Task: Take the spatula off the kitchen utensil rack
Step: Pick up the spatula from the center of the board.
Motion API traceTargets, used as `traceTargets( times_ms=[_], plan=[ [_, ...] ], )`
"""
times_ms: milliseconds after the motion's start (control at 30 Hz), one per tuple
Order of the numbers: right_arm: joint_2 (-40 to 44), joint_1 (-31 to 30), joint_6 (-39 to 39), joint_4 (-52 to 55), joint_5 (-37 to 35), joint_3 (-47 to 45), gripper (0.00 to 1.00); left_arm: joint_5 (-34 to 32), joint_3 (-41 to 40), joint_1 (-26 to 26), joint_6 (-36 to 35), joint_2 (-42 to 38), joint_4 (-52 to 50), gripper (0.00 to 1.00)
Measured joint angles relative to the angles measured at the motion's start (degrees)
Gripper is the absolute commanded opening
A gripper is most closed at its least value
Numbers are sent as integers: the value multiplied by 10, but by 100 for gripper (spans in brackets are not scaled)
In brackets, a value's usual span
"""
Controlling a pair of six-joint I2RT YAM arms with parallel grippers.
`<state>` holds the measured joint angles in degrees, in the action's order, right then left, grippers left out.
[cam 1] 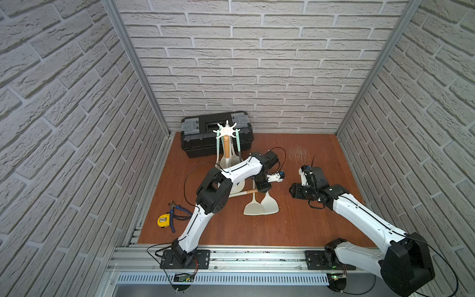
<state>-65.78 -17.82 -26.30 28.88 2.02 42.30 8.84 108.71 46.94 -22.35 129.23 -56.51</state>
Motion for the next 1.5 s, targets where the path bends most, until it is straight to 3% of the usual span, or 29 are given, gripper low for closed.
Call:
traceTargets(
  times_ms=[167, 367, 567, 833, 1133, 1333, 1500],
  plan=[
    [12, 0, 0, 0, 0, 0, 58, 1, 0, 0, 0, 8, -1, 35],
    [29, 0, 0, 1, -1, 0, 58, 0, 2, 0, 1, 15, -1, 13],
    [48, 0, -1, 3, -2, 0, 58, -1, 3, 0, 1, 14, -5, 0],
    [80, 0, -16, -9, 16, -3, 56, -25, 20, 8, 1, -37, -45, 0],
    [96, 0, -22, -23, 68, -4, 56, -60, 23, 74, 32, -203, -84, 0],
    [179, 0, -23, -30, 89, -17, 56, -21, -16, 111, 112, -303, -53, 0],
    [246, 0, -35, -35, 105, -42, 56, -3, -117, 108, 211, -396, 61, 0]
  ],
)
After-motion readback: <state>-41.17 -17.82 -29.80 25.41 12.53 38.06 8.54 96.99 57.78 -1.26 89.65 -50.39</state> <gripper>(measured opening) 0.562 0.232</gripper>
